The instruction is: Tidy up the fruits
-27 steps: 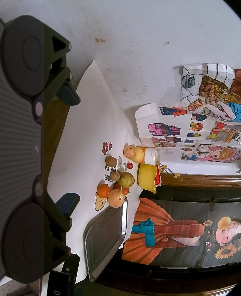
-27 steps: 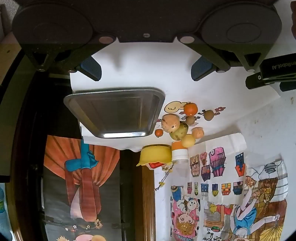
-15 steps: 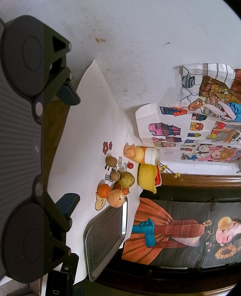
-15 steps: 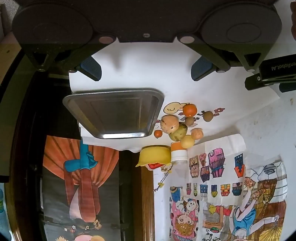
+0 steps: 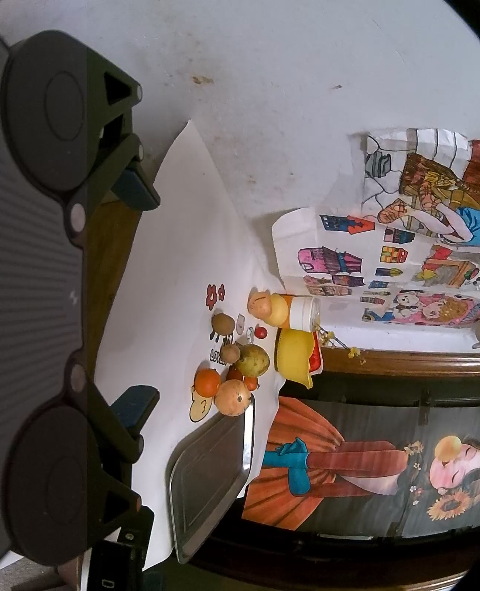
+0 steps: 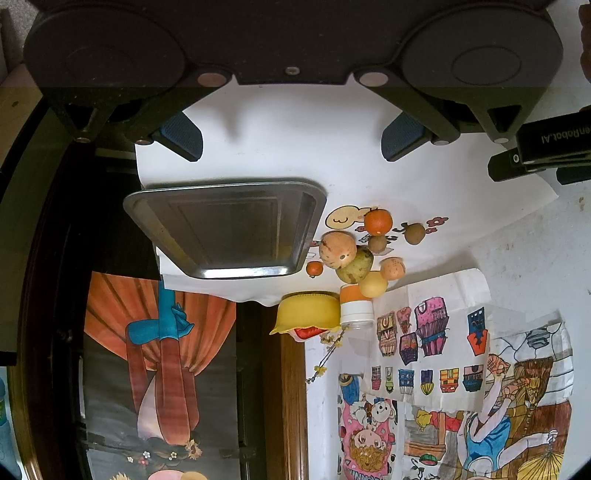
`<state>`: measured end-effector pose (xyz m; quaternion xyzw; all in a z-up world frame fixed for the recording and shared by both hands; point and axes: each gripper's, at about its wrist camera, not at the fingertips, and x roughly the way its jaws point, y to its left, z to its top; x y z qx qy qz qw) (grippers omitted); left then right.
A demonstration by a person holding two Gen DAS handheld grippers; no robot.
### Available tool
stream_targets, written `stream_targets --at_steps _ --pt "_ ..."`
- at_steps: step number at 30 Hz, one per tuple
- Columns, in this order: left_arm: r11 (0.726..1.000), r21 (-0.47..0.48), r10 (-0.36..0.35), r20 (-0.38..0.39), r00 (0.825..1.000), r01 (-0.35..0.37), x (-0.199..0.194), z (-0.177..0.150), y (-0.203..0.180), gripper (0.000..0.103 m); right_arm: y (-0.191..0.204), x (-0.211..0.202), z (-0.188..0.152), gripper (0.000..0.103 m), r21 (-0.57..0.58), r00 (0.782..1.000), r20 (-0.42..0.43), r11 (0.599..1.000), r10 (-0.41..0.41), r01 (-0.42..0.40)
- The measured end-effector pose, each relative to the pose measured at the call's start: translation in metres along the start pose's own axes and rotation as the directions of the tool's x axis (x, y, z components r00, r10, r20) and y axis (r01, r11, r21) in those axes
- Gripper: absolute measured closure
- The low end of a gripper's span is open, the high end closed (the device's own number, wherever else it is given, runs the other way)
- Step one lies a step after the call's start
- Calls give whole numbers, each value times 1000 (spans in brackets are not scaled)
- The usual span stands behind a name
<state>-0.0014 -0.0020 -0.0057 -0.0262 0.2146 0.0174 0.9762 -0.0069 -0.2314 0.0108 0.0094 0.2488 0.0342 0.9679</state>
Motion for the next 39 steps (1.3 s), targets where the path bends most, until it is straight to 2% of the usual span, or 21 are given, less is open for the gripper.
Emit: stream_targets --at_steps 28,39 --pt "1000 8 -14 -28 1000 14 11 8 -4 0 -2 12 2 0 3 999 -24 1000 25 -25" --pt "999 27 -19 -36 999 19 19 17 -7 0 -8 21 8 0 -6 998 16 998 60 -59"
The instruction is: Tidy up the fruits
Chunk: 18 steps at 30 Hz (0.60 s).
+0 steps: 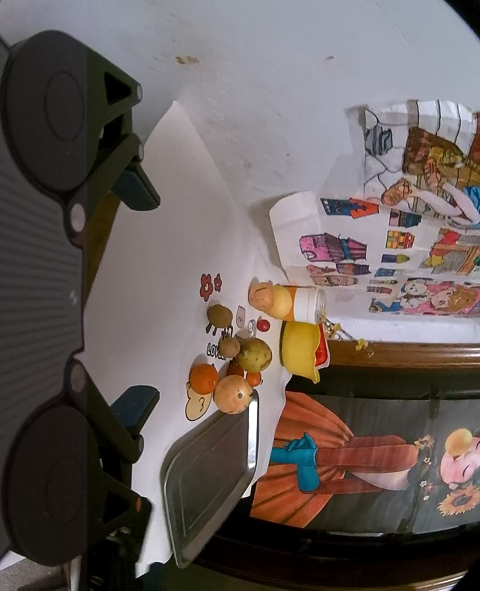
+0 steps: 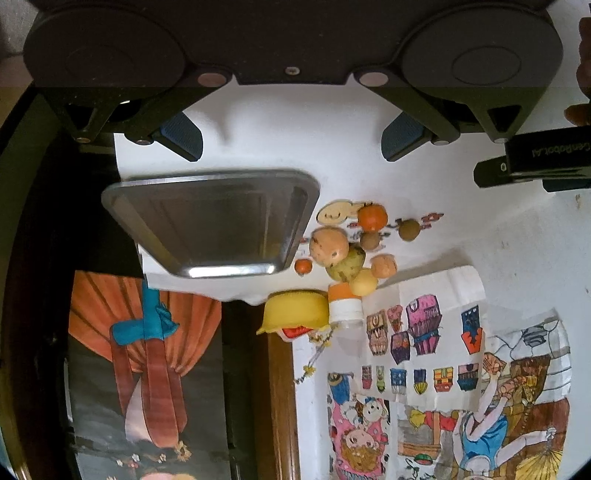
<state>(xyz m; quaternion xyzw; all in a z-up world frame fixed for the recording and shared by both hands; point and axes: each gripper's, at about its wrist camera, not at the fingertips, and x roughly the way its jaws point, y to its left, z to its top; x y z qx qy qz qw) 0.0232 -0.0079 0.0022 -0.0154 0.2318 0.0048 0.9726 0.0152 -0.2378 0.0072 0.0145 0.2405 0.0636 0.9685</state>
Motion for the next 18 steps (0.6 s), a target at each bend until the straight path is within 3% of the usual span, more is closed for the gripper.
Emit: stream_targets --at_steps 6,11,15,18 --pt "999 35 -30 4 1000 30 11 19 3 0 -21 6 35 0 -24 992 103 998 65 -63" --pt "999 18 -45 -22 999 45 28 33 8 0 -40 23 64 0 -19 960 147 971 238 -237" --pt "998 -19 -61 -55 997 60 46 45 14 0 -41 37 82 0 -54 938 96 943 332 -328" --pt "998 -37 -58 -66 996 56 59 54 20 0 -36 44 88 0 -88 934 57 933 353 -348"
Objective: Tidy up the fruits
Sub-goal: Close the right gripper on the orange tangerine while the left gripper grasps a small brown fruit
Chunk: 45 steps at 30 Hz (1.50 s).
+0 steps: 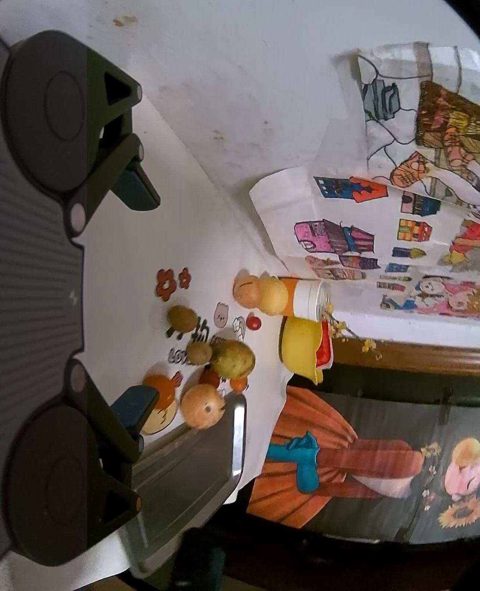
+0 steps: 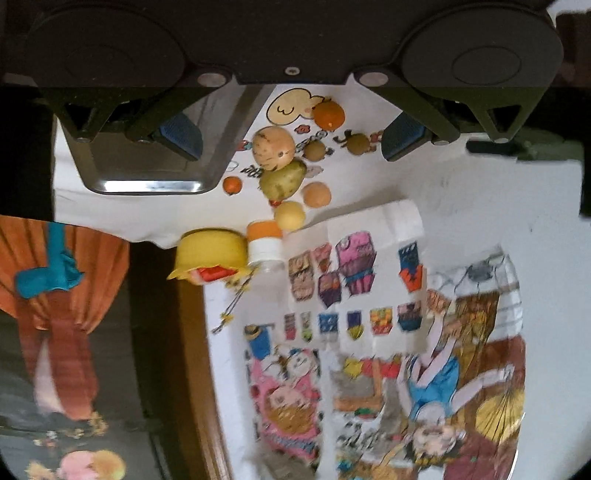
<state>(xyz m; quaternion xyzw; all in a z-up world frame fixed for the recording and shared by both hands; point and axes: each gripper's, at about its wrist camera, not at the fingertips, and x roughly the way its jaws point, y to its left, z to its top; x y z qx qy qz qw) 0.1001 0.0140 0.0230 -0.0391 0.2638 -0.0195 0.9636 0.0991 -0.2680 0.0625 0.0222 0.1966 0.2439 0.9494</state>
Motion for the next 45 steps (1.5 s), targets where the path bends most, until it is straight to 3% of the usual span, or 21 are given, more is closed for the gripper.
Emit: stream_targets --at_steps 5,12,17,31,45 --pt "1000 -8 -12 -29 1000 12 26 14 8 0 12 22 -1 0 -69 998 -62 997 -29 25" --pt "999 1 -43 -70 997 43 56 23 12 0 24 58 -3 0 -80 989 -149 997 -7 -5" --pt "997 -13 -78 -111 991 77 72 26 16 0 33 89 -10 1 -150 966 -228 985 -119 86" --pt "991 -6 -132 -147 980 133 100 29 17 1 32 124 -19 1 -85 957 -291 996 14 -40" --pt "984 11 -172 -162 972 176 109 28 7 20 31 139 -23 32 -61 942 -330 994 65 -90"
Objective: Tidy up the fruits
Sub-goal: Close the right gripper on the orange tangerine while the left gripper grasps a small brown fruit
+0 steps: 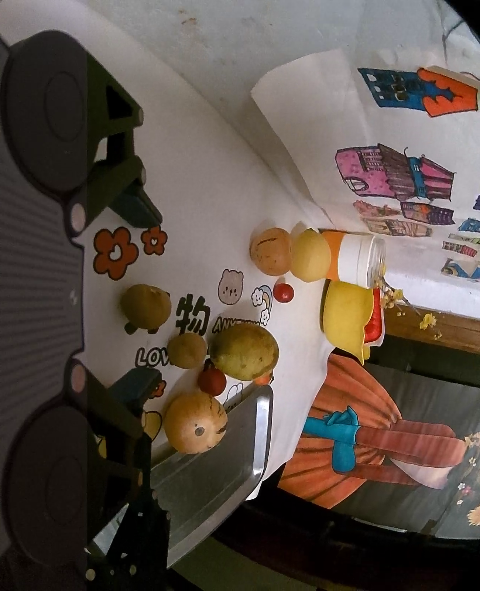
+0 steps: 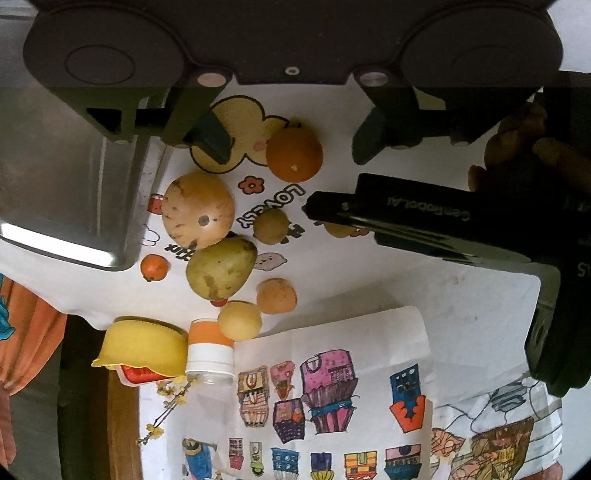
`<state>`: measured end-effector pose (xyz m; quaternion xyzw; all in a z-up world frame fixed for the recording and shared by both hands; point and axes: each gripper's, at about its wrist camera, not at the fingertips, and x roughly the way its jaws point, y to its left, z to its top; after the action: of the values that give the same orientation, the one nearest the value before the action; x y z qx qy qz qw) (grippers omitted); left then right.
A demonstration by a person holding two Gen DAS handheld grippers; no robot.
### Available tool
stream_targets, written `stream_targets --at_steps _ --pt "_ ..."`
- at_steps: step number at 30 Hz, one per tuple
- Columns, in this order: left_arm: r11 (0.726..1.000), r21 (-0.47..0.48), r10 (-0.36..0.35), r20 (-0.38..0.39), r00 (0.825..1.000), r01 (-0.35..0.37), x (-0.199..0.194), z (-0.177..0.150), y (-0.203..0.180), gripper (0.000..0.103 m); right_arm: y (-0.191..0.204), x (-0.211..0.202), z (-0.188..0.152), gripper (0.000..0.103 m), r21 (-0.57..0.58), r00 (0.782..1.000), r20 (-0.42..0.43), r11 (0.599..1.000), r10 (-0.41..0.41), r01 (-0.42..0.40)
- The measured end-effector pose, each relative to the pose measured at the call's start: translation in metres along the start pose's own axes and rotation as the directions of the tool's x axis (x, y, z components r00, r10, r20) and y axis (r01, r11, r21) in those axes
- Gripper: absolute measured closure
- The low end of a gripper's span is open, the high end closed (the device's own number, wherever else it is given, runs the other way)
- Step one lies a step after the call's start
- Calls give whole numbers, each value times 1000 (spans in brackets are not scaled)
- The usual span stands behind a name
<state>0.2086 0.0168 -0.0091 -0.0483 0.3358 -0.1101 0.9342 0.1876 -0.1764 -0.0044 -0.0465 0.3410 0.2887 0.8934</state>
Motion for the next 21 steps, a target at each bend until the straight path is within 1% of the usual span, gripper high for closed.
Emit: stream_targets --at_steps 3,5,8,9,14,17,19,21 --pt "1000 -7 0 6 1000 0 -1 0 0 24 2 0 0 41 -8 1000 3 1000 5 -5" --pt "1000 -14 0 12 1000 0 -2 -2 1 29 2 0 1 50 -7 1000 6 1000 3 -3" --pt "1000 -9 4 17 1000 -4 -4 -3 0 36 3 0 1 57 0 1000 10 1000 1 -1" --pt "1000 -6 4 18 1000 -4 -4 -4 -1 40 3 -1 1 59 1 1000 11 1000 0 0" --pt "1000 -7 10 19 1000 -10 -5 -5 -2 52 5 -1 0 68 3 1000 17 1000 -16 16" --pt "1000 -6 20 17 1000 -20 -5 -5 -2 63 4 -2 -1 68 11 1000 20 1000 -19 19" --pt "1000 -10 15 16 1000 -15 -5 -4 -3 67 4 -3 -1 68 10 1000 22 1000 -21 21" --pt "1000 -3 12 14 1000 -12 -5 -5 -5 72 5 -3 -2 68 12 1000 23 1000 -20 20"
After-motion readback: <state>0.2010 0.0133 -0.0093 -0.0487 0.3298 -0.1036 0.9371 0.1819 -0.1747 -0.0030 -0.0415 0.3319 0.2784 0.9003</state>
